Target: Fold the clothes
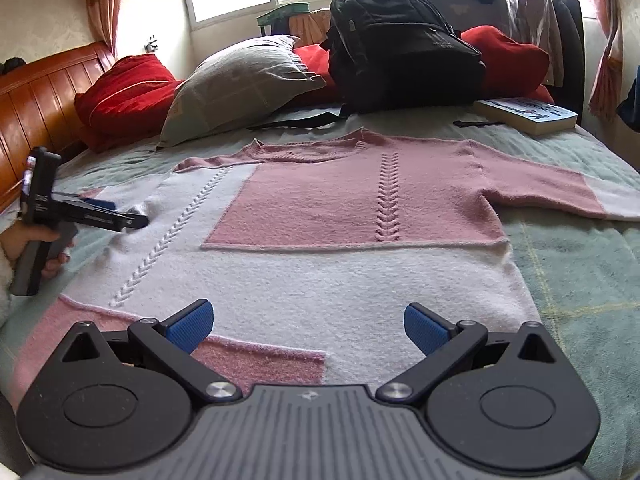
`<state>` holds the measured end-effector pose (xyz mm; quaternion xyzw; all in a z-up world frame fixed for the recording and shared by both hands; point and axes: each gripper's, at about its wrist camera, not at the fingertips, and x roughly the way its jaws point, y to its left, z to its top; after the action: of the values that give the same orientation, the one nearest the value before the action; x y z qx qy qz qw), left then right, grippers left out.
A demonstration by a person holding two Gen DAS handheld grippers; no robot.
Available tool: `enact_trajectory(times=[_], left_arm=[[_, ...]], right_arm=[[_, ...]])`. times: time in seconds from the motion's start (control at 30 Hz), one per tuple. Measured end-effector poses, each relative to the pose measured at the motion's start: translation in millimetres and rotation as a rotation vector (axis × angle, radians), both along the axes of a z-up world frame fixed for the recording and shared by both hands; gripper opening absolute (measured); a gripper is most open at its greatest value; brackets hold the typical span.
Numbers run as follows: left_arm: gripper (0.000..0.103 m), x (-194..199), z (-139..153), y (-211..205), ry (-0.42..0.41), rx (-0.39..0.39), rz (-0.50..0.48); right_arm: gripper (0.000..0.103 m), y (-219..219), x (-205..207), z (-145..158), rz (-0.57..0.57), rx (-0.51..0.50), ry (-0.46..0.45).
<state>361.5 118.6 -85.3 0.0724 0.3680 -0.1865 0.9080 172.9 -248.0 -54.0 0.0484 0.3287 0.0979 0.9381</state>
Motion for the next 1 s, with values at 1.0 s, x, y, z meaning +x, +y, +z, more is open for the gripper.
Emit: enact_trajectory(times=[1.0], left_arm=[[0.102, 29, 7, 165, 0.077, -0.215, 0.314]], right_arm=[[0.103, 23, 8, 13, 0.031, 0.044, 0.016]])
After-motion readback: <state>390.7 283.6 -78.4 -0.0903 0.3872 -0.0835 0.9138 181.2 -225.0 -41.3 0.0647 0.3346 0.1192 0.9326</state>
